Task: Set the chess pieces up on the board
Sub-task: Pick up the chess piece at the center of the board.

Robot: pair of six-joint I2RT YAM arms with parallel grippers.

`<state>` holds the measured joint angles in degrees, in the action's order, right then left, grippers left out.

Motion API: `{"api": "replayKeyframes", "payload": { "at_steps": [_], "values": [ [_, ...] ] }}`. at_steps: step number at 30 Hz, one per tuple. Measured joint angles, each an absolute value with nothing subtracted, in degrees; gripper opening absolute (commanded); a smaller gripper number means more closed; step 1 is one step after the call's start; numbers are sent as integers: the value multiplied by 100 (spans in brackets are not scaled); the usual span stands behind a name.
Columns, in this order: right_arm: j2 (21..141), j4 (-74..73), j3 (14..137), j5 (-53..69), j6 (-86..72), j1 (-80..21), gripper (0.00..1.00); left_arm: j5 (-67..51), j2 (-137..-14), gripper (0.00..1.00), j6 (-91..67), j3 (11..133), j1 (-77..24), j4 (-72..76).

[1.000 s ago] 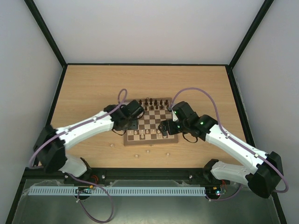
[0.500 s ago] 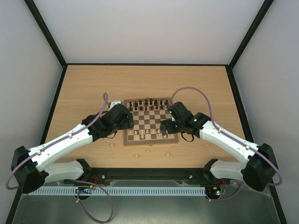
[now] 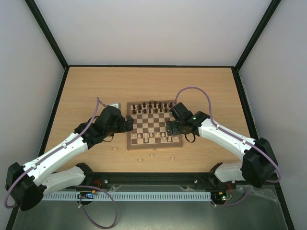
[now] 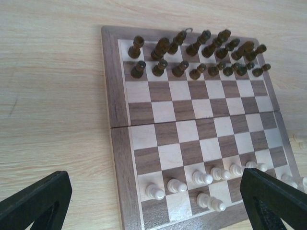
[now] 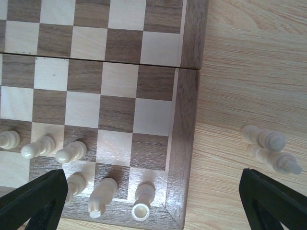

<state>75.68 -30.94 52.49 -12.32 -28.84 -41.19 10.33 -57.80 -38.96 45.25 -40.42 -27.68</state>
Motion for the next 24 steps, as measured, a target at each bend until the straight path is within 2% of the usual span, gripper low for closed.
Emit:
{"api": "replayKeyframes", "payload": {
  "at_steps": [15, 24],
  "values": [
    [7129, -3181, 5336, -790, -3544, -4121, 99, -174, -5339, 99, -3470, 4372, -3854, -2652],
    [6823, -3216, 5393, -401, -3828, -4528, 99, -143, -5039, 99, -3470, 4364, -3854, -2657]
  ]
}}
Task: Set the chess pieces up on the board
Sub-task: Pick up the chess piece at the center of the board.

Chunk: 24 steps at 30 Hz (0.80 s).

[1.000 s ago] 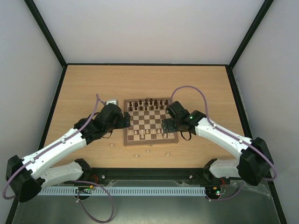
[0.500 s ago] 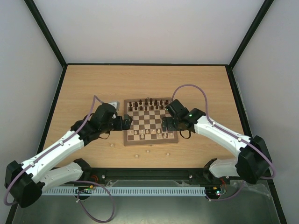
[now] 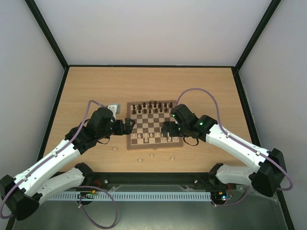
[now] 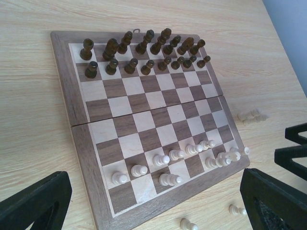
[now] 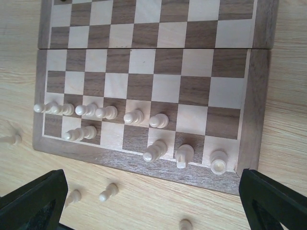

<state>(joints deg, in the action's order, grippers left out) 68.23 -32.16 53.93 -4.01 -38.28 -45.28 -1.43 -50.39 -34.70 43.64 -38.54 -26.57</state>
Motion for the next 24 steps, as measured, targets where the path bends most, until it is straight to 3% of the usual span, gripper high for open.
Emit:
{"api": "replayKeyframes", "payload": {
  "at_steps": [7, 13, 18, 24],
  "values": [
    [6667, -3221, 5470, -504, -3857, -4445, 99, 200, -4910, 99, -3531, 4364, -3854, -2738],
    [7030, -3199, 5583, -530, -3566, -3605, 99, 513, -5231, 99, -3625, 4407, -3854, -2744],
    [7382, -3374, 5631, -1116, -3341, -3395, 84, 578, -5631, 99, -3645, 4436, -3854, -2707],
    [7400, -3524, 5642, -1542, -3282, -3339, 74, 534, -5953, 99, -3636, 4499, -3854, -2534]
  ]
}}
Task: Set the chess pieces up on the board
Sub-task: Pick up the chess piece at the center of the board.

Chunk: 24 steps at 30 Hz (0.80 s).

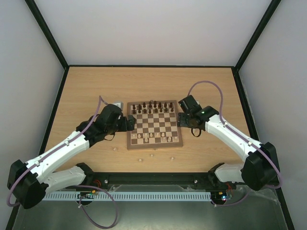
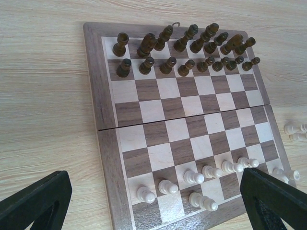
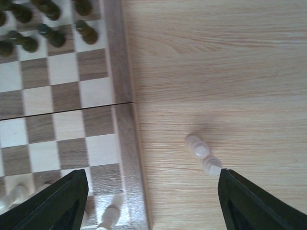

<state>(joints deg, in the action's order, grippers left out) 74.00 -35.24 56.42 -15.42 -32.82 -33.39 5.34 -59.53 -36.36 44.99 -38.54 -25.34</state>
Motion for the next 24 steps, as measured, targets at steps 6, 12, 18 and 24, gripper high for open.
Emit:
{"api": "replayKeyframes", "payload": {
  "at_steps": [6, 12, 18, 24],
  "values": [
    [7400, -3599, 5328, -1529, -3280, -2976, 70, 419, -6010, 99, -3616, 4499, -3854, -2410],
    [7397, -3623, 5312, -1389, -3277, -2652, 67, 325, -6010, 99, -3551, 4497, -3854, -2331],
    [7402, -3723, 5310, -1337, -3227, -2368, 59, 224, -6010, 99, -3496, 4493, -3828, -2261],
    [7435, -3874, 5310, -1214, -3214, -2359, 49, 75, -6010, 99, -3485, 4480, -3822, -2209]
  ]
}}
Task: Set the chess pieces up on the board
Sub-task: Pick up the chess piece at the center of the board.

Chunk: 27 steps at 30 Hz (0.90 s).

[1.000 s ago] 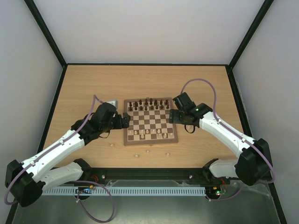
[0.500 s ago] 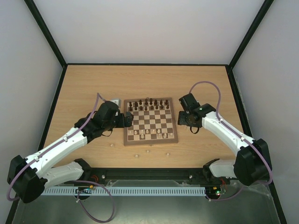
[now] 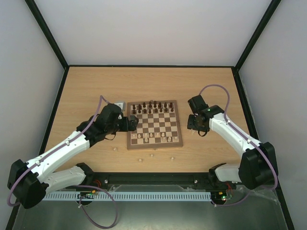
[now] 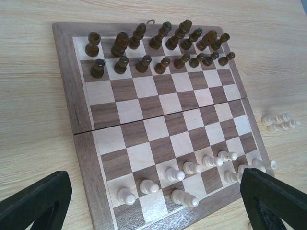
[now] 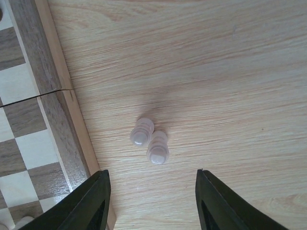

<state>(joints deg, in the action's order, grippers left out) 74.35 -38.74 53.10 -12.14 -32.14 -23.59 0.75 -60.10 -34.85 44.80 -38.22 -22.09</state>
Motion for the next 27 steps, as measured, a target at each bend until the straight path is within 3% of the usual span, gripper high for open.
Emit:
{"api": "replayKeyframes", "payload": {
  "at_steps": [8, 27],
  "values": [
    [7710, -3894, 5306, -1000, -3190, -2359, 33, -43, -6010, 99, -3483, 4375, -3822, -2150],
    [8156, -3892, 5260, -976, -3148, -2359, 29, -139, -6010, 99, -3446, 4324, -3822, -2047]
  ]
}}
